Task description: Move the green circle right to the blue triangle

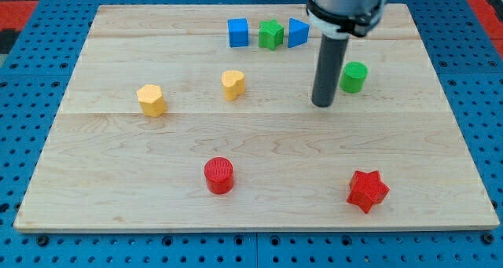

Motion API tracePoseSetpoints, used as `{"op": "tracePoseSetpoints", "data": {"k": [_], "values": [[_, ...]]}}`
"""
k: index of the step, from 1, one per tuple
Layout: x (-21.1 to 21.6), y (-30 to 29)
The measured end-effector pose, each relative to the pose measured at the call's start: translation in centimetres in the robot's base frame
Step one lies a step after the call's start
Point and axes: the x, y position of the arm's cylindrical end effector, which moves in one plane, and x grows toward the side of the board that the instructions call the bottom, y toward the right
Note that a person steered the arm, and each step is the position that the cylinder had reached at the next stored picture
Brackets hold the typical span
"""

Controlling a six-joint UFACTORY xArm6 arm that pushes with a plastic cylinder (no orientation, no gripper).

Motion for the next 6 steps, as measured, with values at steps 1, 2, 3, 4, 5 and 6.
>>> {"op": "tracePoseSetpoints", "data": {"k": [1,2,3,4,5,6], "values": [[0.5,2.9],[-1.0,2.9],[-3.5,4.2],[-5.3,5.6],[-6.9,5.8],[-8.1,6.9]]}}
